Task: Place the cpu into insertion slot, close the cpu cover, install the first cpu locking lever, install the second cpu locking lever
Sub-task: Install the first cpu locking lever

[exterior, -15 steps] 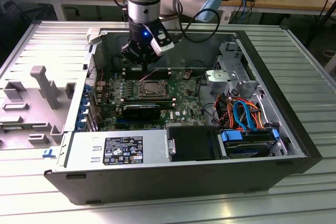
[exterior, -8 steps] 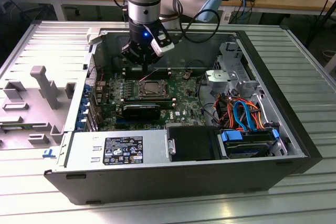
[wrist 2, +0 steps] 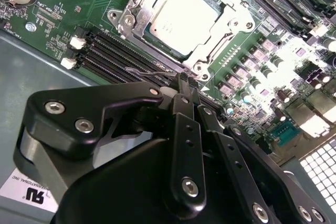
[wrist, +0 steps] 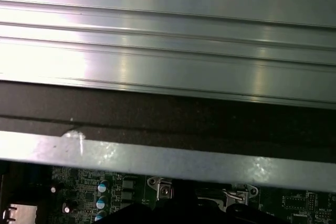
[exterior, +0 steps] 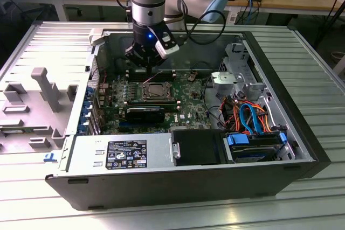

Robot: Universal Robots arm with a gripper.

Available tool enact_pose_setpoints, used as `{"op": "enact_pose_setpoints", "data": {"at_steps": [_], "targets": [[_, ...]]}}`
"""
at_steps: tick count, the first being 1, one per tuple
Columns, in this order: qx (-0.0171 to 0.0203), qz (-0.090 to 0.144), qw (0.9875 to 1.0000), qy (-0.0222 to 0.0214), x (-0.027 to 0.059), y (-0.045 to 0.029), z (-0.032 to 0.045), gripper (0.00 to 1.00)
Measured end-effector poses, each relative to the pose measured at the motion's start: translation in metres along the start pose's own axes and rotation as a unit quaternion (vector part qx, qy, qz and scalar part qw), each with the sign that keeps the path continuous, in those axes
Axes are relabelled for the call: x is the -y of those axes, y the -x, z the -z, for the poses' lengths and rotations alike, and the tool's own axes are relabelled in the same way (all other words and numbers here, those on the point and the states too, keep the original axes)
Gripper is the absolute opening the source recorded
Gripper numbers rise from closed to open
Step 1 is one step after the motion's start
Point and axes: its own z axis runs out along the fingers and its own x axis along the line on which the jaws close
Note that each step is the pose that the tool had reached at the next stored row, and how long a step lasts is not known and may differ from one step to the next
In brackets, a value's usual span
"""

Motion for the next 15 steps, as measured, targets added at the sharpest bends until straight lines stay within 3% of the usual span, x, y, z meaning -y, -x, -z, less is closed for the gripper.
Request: {"op": "enact_pose_setpoints", "data": {"at_steps": [6,15], "targets": [[-0.0001,0.008,1.0,-0.0001,-0.0003,0.0001,-0.0043,0.11],[-0.0001,0.018,0.9998,-0.0002,-0.0078,0.0022,-0.0102,0.11]]}}
